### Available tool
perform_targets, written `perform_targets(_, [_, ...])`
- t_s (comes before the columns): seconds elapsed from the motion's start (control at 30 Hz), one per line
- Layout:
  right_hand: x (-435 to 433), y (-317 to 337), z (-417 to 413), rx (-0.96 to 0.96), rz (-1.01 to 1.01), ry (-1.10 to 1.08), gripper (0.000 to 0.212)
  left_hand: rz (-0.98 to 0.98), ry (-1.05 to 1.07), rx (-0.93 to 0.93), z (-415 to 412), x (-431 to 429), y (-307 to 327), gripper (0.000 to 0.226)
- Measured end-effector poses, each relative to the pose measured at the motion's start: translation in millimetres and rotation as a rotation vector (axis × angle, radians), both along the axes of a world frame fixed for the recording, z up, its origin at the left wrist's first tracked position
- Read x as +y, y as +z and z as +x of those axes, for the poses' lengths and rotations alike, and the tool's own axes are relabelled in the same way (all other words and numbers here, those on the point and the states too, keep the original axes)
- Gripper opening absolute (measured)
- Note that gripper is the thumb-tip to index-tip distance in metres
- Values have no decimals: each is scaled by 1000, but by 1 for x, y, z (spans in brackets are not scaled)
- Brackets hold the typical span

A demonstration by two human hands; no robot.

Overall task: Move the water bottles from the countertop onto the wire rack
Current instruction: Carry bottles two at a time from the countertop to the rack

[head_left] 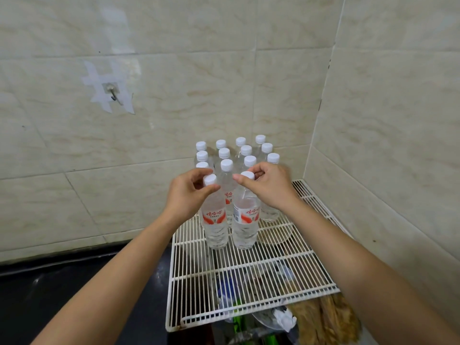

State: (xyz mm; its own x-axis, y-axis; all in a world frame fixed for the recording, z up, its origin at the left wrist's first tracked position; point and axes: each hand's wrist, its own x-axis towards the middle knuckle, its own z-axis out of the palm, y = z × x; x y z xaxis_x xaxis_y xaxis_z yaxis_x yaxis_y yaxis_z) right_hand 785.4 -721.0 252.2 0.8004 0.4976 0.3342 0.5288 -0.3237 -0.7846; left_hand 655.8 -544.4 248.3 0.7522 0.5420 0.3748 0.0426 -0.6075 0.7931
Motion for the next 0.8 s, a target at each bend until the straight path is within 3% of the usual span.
perform_targets(0.27, [14,-13,-10,19,-17,-7,53,23,-37,-37,-4,6,-14,46])
perform_targets(0.43, [-3,-20,-4,-57,-311,144,83,23,-55,-29,-9,11,-19,46])
perform_targets(0.6, [1,-17,-7,-99,-239,108,58,0,-18,-31,-7,15,-13,44])
perform_targets(0.8, [18,-23,-13,-161,-225,28,58,60,-21,-57,-13,19,-18,44])
